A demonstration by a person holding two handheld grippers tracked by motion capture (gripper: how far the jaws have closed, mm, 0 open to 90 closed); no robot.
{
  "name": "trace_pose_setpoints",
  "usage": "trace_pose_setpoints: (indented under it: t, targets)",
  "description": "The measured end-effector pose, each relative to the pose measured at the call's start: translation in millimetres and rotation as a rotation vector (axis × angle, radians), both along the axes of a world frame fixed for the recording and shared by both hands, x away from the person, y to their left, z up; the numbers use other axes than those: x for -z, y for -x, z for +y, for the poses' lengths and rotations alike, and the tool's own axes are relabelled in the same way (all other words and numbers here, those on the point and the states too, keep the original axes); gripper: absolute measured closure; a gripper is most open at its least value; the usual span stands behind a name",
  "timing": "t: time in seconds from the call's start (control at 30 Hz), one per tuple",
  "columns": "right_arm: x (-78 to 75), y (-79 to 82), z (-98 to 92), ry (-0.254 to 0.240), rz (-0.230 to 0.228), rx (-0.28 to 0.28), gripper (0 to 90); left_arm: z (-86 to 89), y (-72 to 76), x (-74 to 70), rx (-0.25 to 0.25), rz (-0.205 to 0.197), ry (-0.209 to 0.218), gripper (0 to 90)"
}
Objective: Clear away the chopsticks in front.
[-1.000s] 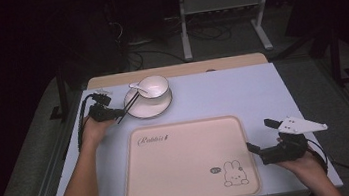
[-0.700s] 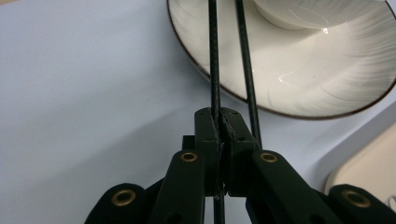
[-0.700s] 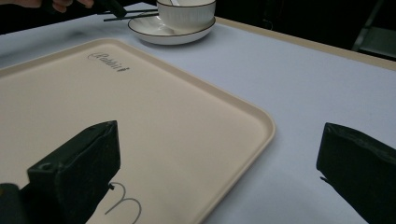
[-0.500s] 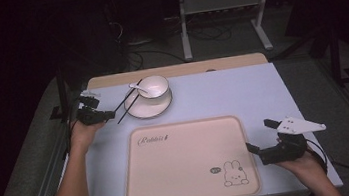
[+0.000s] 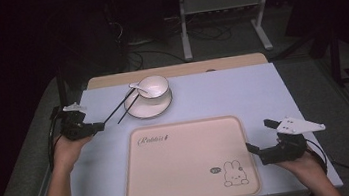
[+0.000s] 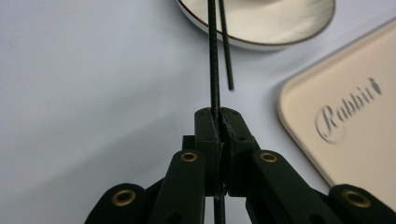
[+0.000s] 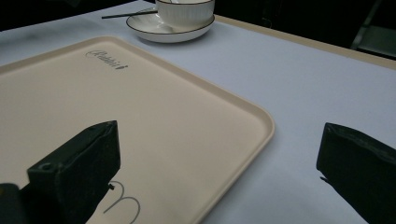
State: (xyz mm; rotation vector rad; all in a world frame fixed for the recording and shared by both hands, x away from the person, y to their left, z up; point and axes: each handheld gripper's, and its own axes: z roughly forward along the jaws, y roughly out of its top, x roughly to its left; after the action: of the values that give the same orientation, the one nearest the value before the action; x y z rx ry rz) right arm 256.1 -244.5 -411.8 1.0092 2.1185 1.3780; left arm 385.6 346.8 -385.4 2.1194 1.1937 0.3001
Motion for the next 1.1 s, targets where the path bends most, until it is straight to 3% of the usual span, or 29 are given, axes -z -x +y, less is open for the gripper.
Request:
trace_pose_setpoints:
  t: [0.27, 0.5, 1.1]
  targets:
    - [0.6, -0.2, 0.9, 0.004, 0.009, -0.002, 0.0, -3.3, 35.3, 0.1, 0.033, -0.003, 0.006, 86.4]
    - [1.3, -0.9, 0.9, 0.011, 0.010, -0.001, 0.0, -28.6, 63.1, 3.2, 0.105, -0.017, 0.026, 86.4]
    - [1.8, -0.5, -0.1, 0.009, 0.016, -0.004, 0.0, -85.2, 84.6, 14.8, 0.248, 0.022, 0.075, 86.4]
